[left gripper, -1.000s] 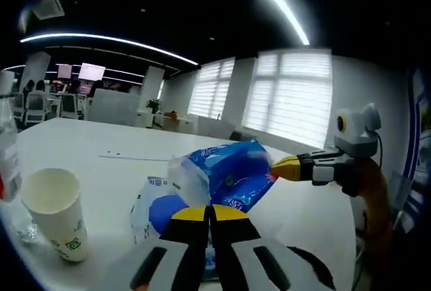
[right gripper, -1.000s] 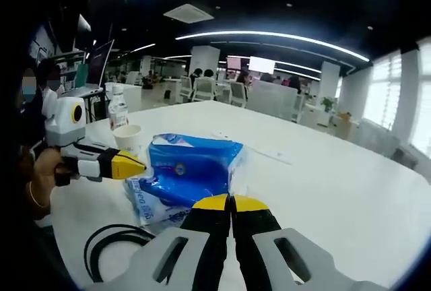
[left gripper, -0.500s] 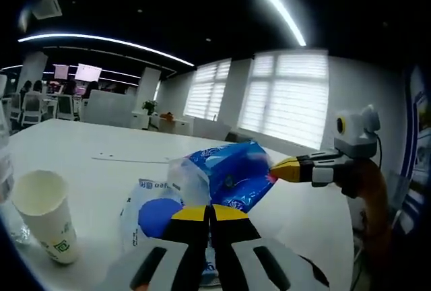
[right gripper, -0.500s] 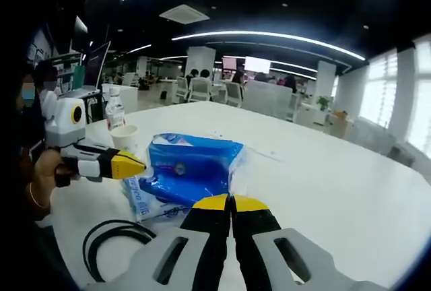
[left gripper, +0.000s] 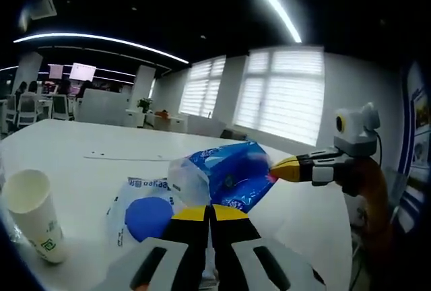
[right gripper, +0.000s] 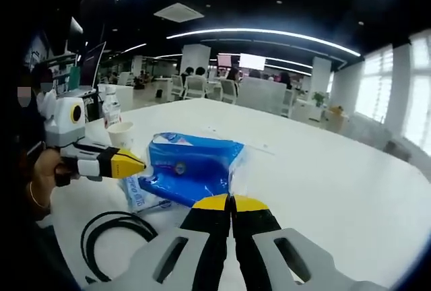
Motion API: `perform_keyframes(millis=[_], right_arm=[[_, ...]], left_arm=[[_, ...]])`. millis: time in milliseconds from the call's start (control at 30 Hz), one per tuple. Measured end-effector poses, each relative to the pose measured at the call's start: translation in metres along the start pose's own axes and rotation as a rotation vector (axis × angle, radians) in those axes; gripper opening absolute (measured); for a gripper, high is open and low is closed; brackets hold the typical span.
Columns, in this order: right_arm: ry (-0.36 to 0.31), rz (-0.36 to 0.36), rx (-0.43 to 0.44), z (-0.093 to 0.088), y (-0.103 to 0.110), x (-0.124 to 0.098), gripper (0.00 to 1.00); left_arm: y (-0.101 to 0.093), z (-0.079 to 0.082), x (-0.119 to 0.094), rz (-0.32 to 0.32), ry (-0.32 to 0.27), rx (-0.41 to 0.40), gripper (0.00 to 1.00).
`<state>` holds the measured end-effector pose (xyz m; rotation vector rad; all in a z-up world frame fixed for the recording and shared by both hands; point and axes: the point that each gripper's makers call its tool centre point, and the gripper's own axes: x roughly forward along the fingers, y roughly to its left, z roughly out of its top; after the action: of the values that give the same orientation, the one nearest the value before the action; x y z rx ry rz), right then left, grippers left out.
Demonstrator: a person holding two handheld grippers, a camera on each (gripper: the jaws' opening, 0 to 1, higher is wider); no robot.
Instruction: Arrange the tabletop items into an orderly group along one side of the table until the central work area is clear of visible clutter.
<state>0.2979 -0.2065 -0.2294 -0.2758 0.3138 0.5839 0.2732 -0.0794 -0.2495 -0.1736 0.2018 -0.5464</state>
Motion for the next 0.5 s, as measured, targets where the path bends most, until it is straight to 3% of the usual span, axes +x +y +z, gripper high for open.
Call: perform_keyframes(millis=[500], right_arm=[[0.003,-0.022,0.02,-0.011,-0.014,-0.009,0.0]], left_arm=[[-0.012,-0.007,0.013,-0.017,0.021,0.008,0.0]])
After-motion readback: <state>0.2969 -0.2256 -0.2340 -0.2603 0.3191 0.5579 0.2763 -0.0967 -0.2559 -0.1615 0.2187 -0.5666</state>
